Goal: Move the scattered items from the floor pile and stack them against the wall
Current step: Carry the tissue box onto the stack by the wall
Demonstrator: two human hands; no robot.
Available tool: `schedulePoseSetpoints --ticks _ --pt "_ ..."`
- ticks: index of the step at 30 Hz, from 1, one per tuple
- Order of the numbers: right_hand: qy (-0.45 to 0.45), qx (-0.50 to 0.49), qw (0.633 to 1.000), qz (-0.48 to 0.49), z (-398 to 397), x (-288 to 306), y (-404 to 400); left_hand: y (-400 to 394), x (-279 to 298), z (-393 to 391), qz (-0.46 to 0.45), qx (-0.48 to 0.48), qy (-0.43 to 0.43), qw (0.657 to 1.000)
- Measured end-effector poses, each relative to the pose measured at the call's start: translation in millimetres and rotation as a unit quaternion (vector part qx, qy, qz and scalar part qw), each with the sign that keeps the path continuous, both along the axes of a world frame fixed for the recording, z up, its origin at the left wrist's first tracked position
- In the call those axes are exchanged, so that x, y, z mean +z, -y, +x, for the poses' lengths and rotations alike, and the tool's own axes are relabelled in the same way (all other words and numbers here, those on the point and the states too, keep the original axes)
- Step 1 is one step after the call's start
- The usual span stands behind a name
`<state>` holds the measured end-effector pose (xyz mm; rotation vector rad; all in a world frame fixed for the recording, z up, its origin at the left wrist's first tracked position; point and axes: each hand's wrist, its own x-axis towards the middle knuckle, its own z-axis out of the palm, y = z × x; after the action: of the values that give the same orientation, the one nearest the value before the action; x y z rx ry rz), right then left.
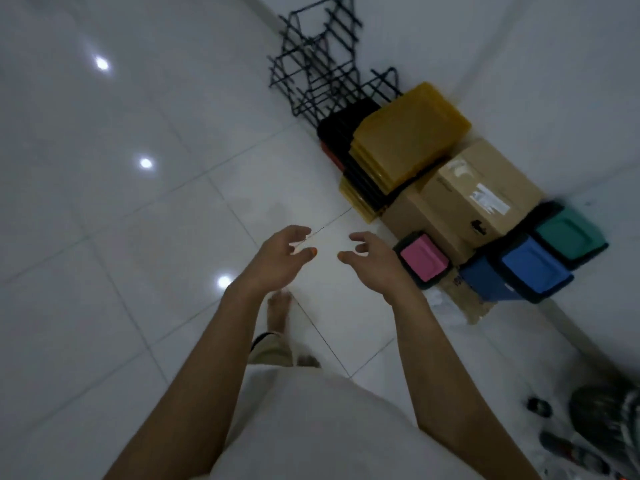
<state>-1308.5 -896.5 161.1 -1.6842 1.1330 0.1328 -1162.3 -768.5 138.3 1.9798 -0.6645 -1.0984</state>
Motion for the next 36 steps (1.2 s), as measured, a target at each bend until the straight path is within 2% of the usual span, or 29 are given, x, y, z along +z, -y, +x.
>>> schedulePoseSetpoints --ticks 4,10,15,20,27,36 --pt "-0.004 0.114 0.993 -0.019 20.3 7.1 -44.2 -68.7 8.1 -19.0 0.055 0.021 0.034 0.998" --pt "0.007 0.29 0.957 -0.016 60.2 23.5 -129.7 -181.1 27.4 -30.5 0.079 0.169 0.063 0.981" --pt "0.015 0.397 0.917 -0.032 87.7 35.6 -204.5 -277.0 32.2 -42.1 0.076 0.283 0.056 0.955" --pt "0.016 0.464 0.885 -0.044 104.3 35.4 -293.0 -373.3 33.1 -63.4 0.07 0.373 0.036 0.925" --pt "0.001 0.552 0.833 -0.041 110.2 26.3 -437.9 -515.7 30.2 -92.2 0.087 0.45 0.016 0.889" --pt "0.029 0.593 0.804 -0.04 135.7 20.4 -566.8 -634.2 29.6 -82.5 0.049 0.529 -0.003 0.847"
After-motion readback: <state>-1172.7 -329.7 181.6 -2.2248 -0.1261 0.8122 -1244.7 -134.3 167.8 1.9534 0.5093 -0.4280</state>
